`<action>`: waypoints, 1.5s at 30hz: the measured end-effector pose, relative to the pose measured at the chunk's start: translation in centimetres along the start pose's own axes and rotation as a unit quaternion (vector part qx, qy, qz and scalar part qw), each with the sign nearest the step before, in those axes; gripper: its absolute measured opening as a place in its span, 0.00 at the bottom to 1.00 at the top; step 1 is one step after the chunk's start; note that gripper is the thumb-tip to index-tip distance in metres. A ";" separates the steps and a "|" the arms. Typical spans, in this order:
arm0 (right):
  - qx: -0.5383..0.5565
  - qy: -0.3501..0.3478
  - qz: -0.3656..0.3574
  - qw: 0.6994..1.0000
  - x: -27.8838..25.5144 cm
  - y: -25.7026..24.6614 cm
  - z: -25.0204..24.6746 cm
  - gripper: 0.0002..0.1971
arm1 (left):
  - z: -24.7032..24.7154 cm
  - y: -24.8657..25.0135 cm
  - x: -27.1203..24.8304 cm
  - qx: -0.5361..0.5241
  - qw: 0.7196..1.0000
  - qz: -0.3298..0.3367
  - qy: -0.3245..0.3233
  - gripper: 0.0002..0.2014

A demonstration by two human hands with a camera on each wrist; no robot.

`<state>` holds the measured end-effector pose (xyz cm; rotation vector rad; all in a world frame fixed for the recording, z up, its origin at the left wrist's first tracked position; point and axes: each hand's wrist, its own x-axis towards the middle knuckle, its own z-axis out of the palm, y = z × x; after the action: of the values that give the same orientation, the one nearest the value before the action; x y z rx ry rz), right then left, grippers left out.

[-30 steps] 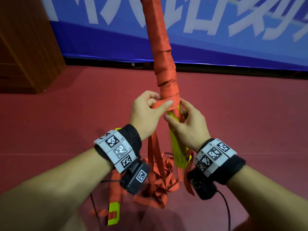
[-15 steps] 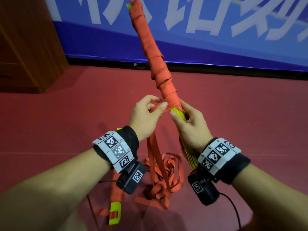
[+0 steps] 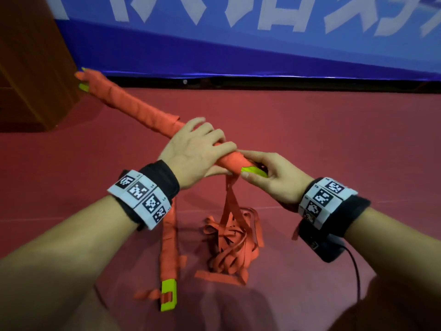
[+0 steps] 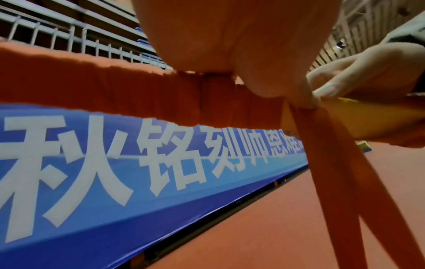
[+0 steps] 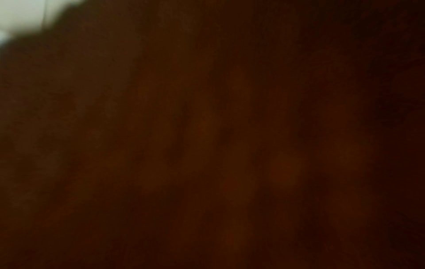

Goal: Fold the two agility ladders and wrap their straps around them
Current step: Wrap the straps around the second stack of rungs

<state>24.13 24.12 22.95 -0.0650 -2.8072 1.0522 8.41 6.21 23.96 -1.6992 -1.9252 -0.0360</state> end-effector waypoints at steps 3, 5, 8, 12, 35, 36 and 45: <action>-0.064 -0.019 0.009 0.998 -0.1 0.1 0.3 0.23 | 0.7 0.6 -0.4 0.012 0.999 0.003 -0.039 0.28; -0.129 0.010 -0.010 0.992 -0.1 0.3 0.5 0.24 | 1.5 0.8 -0.8 -0.003 0.998 -0.010 -0.056 0.30; -0.162 0.131 -0.060 0.976 0.2 0.2 0.3 0.24 | 1.9 1.0 -1.0 -0.071 0.992 -0.083 -0.066 0.31; -0.117 0.292 -0.124 0.941 0.5 -0.9 0.3 0.12 | 1.2 1.0 -0.7 -0.167 0.961 -0.215 -0.060 0.25; 0.083 0.222 0.151 0.960 2.4 -1.6 3.0 0.34 | 1.3 3.2 -0.1 -0.475 0.772 -0.422 0.009 0.26; 0.082 0.209 0.142 0.964 2.3 -1.8 3.1 0.34 | 1.3 3.4 -0.1 -0.486 0.766 -0.420 0.004 0.25; 0.172 0.192 0.139 0.956 2.0 -2.4 3.0 0.27 | 1.1 3.4 -0.4 -0.491 0.755 -0.435 -0.005 0.28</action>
<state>21.72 20.55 22.51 -0.5735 -2.2778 1.3997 11.11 6.92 21.72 -1.0311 -2.7463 -1.6330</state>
